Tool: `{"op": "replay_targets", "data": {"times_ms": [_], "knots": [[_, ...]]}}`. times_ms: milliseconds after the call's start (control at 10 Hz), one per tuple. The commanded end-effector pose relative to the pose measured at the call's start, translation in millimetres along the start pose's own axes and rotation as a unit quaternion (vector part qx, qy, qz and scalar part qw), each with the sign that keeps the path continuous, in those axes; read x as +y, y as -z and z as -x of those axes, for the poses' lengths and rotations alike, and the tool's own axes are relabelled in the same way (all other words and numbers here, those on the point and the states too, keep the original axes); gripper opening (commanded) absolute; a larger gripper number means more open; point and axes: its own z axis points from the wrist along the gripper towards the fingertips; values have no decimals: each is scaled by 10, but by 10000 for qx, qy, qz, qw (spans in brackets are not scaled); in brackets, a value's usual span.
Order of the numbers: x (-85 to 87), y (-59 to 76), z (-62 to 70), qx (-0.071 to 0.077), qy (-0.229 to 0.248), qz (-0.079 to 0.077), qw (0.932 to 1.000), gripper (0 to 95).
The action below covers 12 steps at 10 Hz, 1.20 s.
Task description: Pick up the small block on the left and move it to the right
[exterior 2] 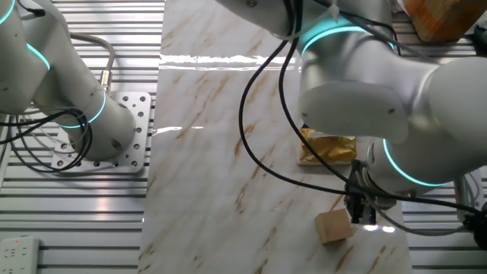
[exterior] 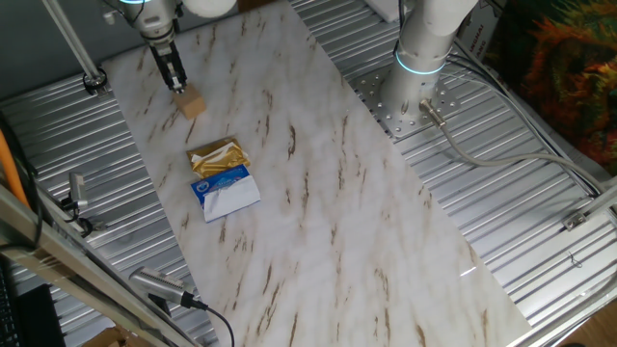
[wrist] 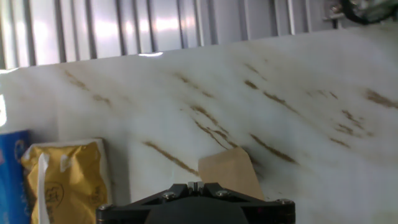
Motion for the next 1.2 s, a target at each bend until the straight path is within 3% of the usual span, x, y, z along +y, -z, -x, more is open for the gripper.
{"op": "replay_targets", "data": {"times_ms": [100, 300, 700, 1100, 1200], "knots": [[-3, 2, -13, -10, 77, 46, 10000, 0], [-72, -30, 17, -20, 184, 28, 9998, 0], [-266, -221, 122, -57, 363, 15, 9993, 0], [-269, -264, 123, -31, 788, 41, 9969, 0], [-270, -265, 122, -14, 1004, 95, 9949, 190]]}}
